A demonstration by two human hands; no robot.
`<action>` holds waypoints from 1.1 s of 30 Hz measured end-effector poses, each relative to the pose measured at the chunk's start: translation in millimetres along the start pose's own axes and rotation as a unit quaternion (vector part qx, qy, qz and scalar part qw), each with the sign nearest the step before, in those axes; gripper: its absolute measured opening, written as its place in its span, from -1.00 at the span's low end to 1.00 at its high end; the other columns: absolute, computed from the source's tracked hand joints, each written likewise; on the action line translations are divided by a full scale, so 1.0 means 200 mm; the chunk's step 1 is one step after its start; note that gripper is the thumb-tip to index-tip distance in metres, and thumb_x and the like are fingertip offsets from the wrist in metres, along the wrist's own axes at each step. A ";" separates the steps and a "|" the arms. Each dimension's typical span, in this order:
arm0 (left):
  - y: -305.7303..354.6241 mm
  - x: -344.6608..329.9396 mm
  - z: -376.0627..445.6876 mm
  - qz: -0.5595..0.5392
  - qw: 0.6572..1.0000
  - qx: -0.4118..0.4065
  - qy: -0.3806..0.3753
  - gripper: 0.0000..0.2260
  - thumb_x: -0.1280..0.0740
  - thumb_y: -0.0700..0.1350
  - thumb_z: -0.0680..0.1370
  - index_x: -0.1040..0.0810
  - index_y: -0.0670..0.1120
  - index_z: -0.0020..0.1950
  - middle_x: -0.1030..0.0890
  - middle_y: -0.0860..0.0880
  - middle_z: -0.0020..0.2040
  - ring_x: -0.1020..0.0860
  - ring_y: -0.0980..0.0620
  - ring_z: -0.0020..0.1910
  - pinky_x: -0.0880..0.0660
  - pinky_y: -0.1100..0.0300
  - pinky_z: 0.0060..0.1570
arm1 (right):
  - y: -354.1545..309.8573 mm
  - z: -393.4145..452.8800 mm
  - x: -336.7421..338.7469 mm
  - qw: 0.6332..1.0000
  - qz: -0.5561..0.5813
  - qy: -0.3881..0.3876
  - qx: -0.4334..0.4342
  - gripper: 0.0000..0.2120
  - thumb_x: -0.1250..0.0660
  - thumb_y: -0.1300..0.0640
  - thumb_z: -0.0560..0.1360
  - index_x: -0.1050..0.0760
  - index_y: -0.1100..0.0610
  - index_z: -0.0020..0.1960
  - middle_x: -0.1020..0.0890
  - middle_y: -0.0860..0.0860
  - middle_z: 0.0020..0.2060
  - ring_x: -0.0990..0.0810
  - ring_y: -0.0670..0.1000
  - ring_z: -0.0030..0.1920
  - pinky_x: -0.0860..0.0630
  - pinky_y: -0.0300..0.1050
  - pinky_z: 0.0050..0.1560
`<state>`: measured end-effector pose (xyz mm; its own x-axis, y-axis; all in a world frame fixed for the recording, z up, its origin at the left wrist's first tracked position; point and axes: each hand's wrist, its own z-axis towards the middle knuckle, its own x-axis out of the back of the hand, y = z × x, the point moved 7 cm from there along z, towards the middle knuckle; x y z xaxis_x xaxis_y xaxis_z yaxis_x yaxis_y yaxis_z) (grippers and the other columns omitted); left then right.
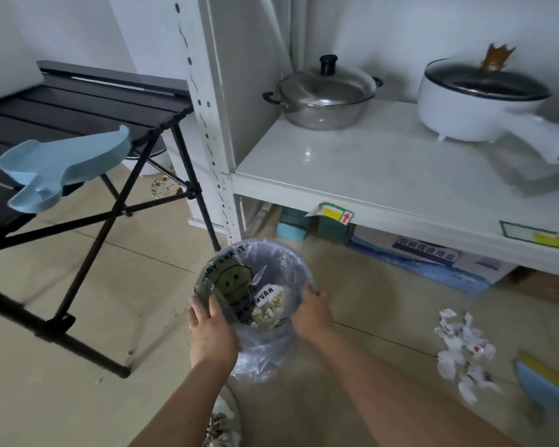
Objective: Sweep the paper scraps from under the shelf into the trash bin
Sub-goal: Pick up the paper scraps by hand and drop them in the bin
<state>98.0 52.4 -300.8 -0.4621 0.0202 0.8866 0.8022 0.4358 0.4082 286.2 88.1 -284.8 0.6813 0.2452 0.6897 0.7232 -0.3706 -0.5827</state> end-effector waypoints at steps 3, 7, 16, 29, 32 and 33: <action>0.14 -0.07 -0.06 0.007 1.000 -0.009 -0.013 -0.40 -0.20 -0.37 0.50 -0.08 -0.18 0.51 0.14 -0.23 0.53 0.05 -0.25 0.52 -0.26 -0.06 0.43 | 0.13 0.02 0.10 1.000 0.000 0.003 -0.010 -0.44 -0.10 0.28 0.58 -0.06 0.10 0.55 -0.24 0.18 0.37 -0.44 0.18 0.28 -0.42 0.03 0.37; 0.36 -0.19 -0.14 0.031 0.997 -0.053 -0.050 -0.32 -0.32 -0.30 0.50 -0.03 -0.24 0.52 0.16 -0.28 0.54 0.06 -0.29 0.53 -0.20 -0.03 0.49 | 0.34 0.05 0.26 0.999 0.021 0.021 -0.043 -0.39 -0.15 0.34 0.55 -0.08 0.08 0.54 -0.26 0.17 0.35 -0.45 0.17 0.25 -0.43 0.02 0.36; 0.93 -0.45 -0.18 0.017 0.990 -0.130 -0.050 -0.45 -0.15 -0.38 0.53 -0.10 -0.24 0.51 0.16 -0.23 0.57 0.10 -0.23 0.55 -0.17 -0.04 0.48 | 0.77 0.11 0.68 0.993 0.040 0.064 -0.087 -0.42 -0.17 0.34 0.54 -0.10 0.19 0.53 -0.17 0.23 0.43 -0.45 0.22 0.29 -0.40 -0.06 0.35; 1.40 -0.65 -0.15 0.105 0.974 -0.198 0.024 -0.56 -0.06 -0.05 0.65 -0.17 -0.12 0.52 -0.03 -0.20 0.57 0.06 -0.19 0.56 0.09 -0.26 0.47 | 1.11 0.23 0.95 0.970 0.169 0.166 -0.052 -0.40 -0.16 0.11 0.61 0.04 -0.02 0.56 -0.23 0.21 0.42 -0.44 0.23 0.31 -0.38 0.01 0.32; 1.61 -0.68 -0.37 0.065 0.923 -0.358 0.122 -0.58 -0.11 -0.01 0.59 -0.38 -0.13 0.40 -0.31 -0.21 0.49 -0.15 -0.20 0.50 0.09 -0.27 0.44 | 1.23 0.19 0.97 0.955 0.199 0.211 -0.067 -0.50 -0.08 0.02 0.63 -0.08 0.07 0.53 -0.24 0.17 0.44 -0.34 0.18 0.37 -0.33 0.03 0.34; 1.68 -0.71 -0.47 0.051 0.890 -0.428 0.146 -0.60 -0.11 0.00 0.56 -0.42 -0.12 0.35 -0.39 -0.21 0.43 -0.22 -0.19 0.45 0.07 -0.23 0.45 | 1.28 0.18 0.97 0.954 0.192 0.217 -0.080 -0.52 -0.08 0.05 0.63 -0.10 0.09 0.52 -0.24 0.18 0.44 -0.36 0.19 0.36 -0.36 0.04 0.31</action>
<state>468.5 110.9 -270.0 -0.3534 -0.2680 0.8962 0.8858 -0.4038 0.2286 607.2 73.3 -316.0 0.7558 -0.3175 0.5727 0.3805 -0.4989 -0.7787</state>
